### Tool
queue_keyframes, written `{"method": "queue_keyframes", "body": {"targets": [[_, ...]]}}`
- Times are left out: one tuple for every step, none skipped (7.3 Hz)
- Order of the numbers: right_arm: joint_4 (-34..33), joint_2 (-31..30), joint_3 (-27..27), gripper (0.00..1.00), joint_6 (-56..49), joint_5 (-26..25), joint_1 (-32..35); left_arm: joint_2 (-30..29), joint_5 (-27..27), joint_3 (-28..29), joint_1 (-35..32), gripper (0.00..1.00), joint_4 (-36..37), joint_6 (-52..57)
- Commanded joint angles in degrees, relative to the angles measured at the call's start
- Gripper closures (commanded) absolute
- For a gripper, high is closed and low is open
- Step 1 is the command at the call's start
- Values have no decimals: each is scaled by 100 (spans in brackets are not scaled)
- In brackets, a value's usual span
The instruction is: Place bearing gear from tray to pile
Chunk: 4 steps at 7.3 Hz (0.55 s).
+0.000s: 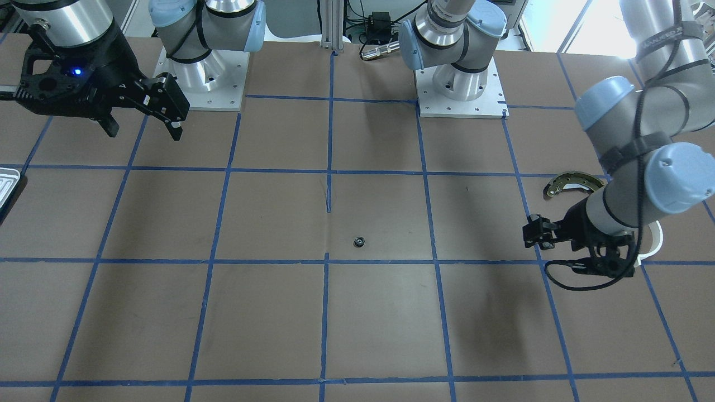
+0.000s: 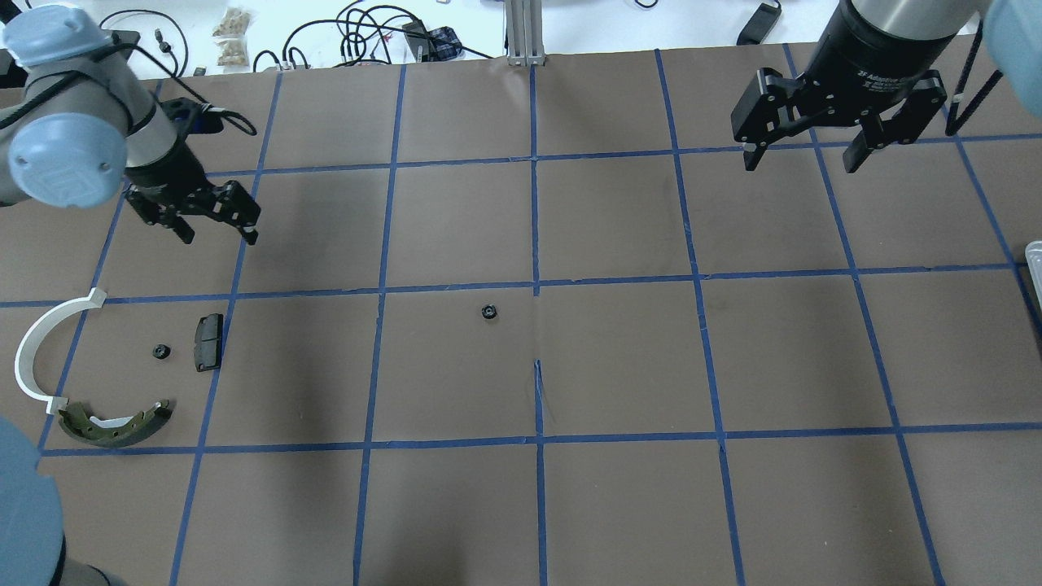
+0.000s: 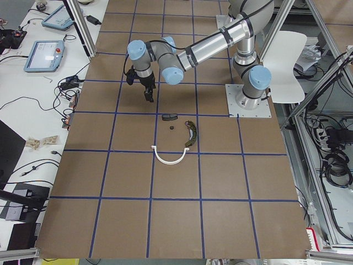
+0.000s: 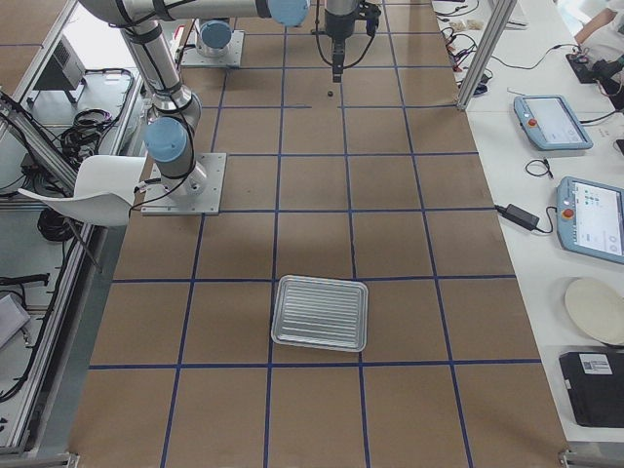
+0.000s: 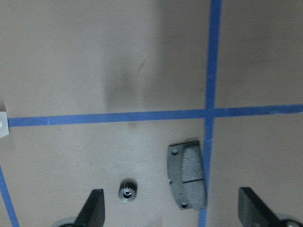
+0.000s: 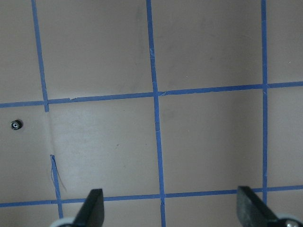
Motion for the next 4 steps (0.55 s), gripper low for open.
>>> {"method": "queue_keyframes", "body": {"targets": [[-3, -11, 6, 0, 14, 7, -14, -124, -45, 24, -1416, 0, 62, -1434], [-12, -11, 6, 0, 14, -1, -31, -186, -62, 32, -1875, 0, 176, -1773], [-4, -3, 6, 0, 14, -10, -92, -274, -71, -37, -2149, 0, 325, -1863], [-30, -3, 6, 0, 6, 7, -93, -397, -228, -56, -2457, 0, 735, -1951]]}}
